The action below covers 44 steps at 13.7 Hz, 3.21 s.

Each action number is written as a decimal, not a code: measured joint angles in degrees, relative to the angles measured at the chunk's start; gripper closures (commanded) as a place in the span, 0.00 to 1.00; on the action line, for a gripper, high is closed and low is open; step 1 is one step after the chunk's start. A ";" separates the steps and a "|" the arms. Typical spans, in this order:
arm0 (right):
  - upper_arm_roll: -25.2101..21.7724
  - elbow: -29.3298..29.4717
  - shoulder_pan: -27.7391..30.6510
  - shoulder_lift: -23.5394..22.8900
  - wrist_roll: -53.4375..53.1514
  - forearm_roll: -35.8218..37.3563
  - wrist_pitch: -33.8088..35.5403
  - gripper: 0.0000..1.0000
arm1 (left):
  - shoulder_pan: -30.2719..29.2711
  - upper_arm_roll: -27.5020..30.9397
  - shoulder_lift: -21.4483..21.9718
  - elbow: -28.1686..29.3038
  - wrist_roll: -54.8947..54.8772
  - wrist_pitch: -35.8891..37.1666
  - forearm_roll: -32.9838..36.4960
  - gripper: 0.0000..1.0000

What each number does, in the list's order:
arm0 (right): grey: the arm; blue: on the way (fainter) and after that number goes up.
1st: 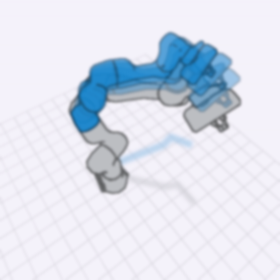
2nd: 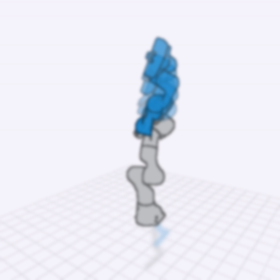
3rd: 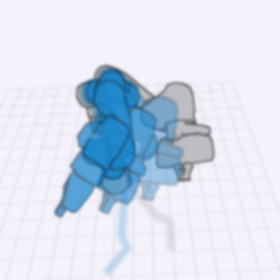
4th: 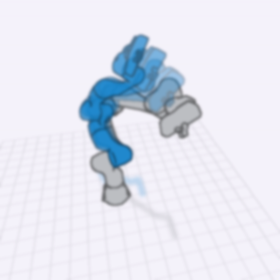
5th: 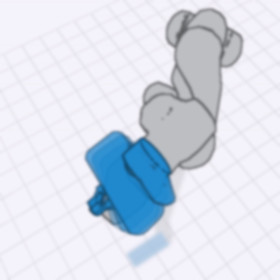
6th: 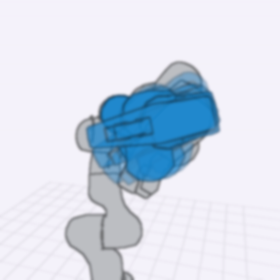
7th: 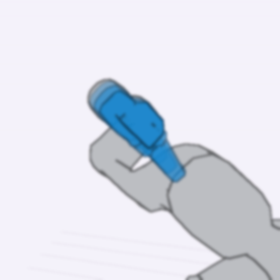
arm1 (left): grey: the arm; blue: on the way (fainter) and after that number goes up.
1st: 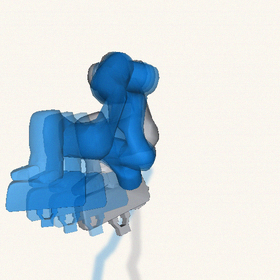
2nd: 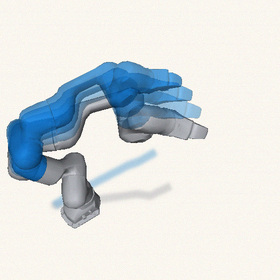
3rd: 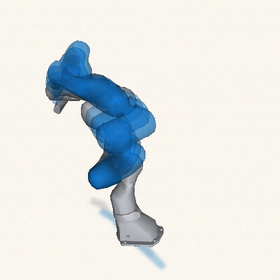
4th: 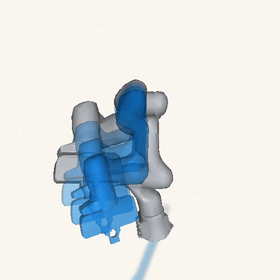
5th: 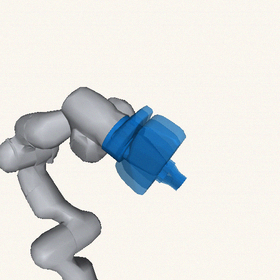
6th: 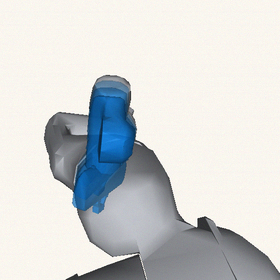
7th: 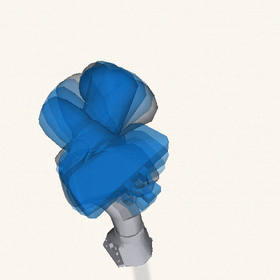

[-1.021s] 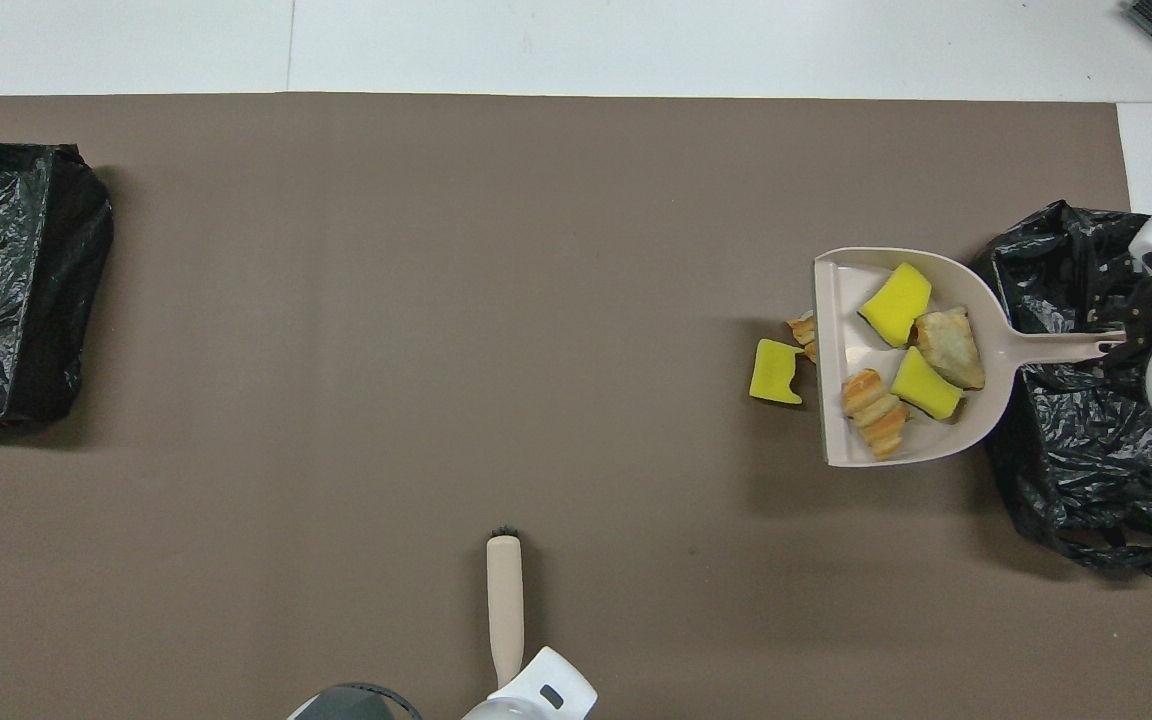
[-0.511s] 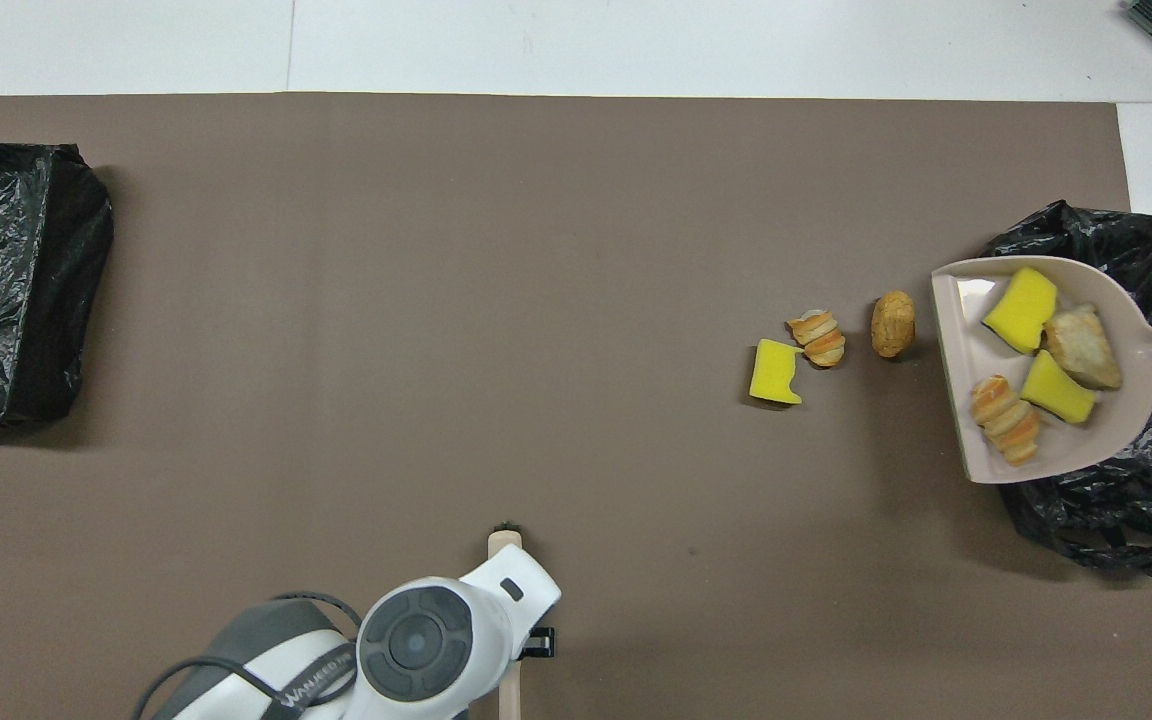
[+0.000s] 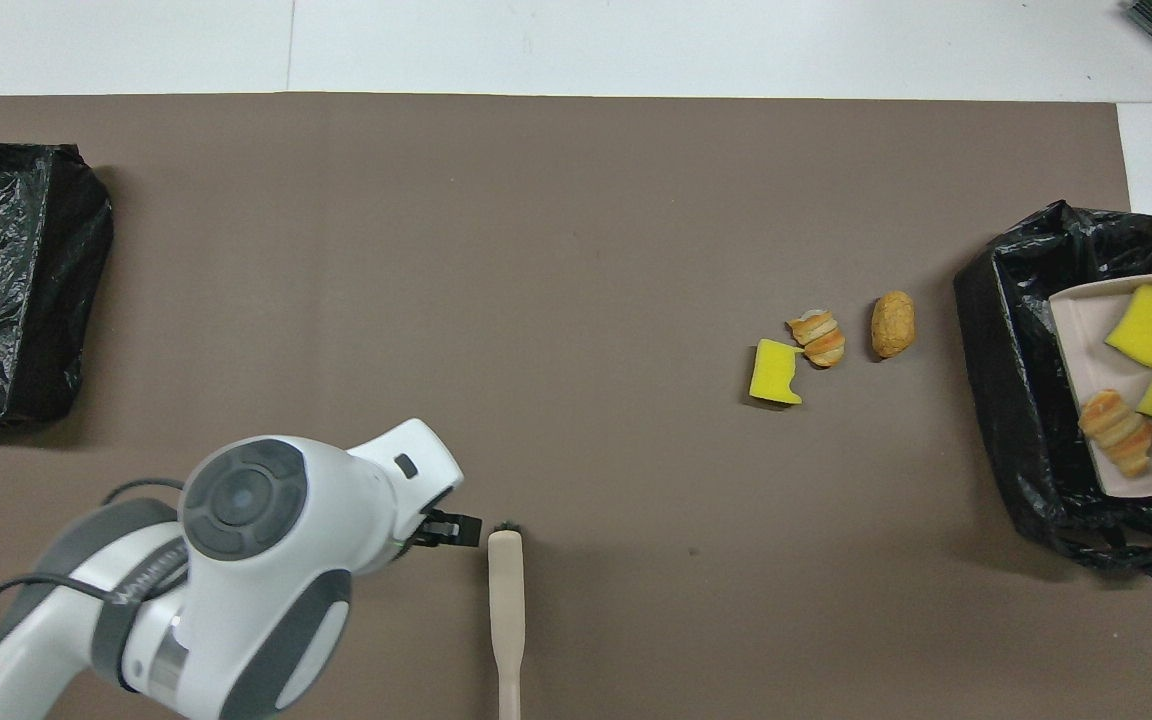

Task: Sweep and dump trash in bin
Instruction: 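Tip the dustpan into the bin with the right gripper while the left releases brush, then return the empty dustpan to the table center with the right gripper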

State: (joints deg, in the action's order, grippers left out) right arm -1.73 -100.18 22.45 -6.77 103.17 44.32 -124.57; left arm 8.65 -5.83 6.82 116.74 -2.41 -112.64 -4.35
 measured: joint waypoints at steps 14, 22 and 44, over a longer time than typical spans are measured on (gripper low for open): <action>0.65 0.92 -1.28 4.75 -1.24 -13.45 8.19 1.00 | -7.83 0.48 -5.54 -27.87 -7.32 24.58 2.94 0.00; 1.53 0.29 -12.49 4.69 -21.17 -26.70 16.28 1.00 | -8.31 0.72 -5.43 -27.88 0.59 26.99 6.45 0.00; 2.05 7.52 -56.65 -10.80 -129.37 -43.76 16.27 1.00 | -9.79 1.18 -4.87 -28.05 1.60 26.84 4.55 0.00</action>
State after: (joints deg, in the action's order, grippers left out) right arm 0.31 -92.66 -34.20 -17.57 -26.19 0.57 -108.30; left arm -1.15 -4.66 1.95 88.69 -0.80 -85.80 0.20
